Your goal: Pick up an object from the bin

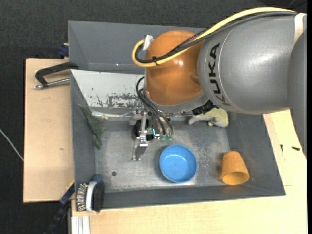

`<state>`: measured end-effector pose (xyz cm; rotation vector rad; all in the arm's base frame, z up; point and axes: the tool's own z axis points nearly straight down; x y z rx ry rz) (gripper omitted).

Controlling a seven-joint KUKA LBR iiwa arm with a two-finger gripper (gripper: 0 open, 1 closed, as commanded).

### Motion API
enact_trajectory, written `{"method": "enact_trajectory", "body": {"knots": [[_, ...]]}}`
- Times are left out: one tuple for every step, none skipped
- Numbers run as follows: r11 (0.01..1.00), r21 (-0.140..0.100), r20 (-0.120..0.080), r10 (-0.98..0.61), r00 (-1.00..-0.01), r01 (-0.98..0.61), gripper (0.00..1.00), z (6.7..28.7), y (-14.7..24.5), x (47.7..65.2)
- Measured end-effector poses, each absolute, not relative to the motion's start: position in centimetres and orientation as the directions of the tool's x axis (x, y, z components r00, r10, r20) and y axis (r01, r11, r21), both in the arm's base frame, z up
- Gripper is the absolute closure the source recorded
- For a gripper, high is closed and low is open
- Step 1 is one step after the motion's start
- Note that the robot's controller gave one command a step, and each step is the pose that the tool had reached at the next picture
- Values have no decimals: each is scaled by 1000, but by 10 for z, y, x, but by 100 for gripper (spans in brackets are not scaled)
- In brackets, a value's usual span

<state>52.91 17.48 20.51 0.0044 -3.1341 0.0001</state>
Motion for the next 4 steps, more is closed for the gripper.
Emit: {"method": "enact_trajectory", "body": {"knots": [[1000, -4, 4, -4, -1000, -4, 0, 166, 107, 543], [999, 5, -17, -46, -999, -46, 0, 98, 110, 562], [999, 7, -35, -43, -998, -43, 100, 100, 110, 567], [951, -1, -15, -311, -950, -311, 100, 298, 110, 554]]}}
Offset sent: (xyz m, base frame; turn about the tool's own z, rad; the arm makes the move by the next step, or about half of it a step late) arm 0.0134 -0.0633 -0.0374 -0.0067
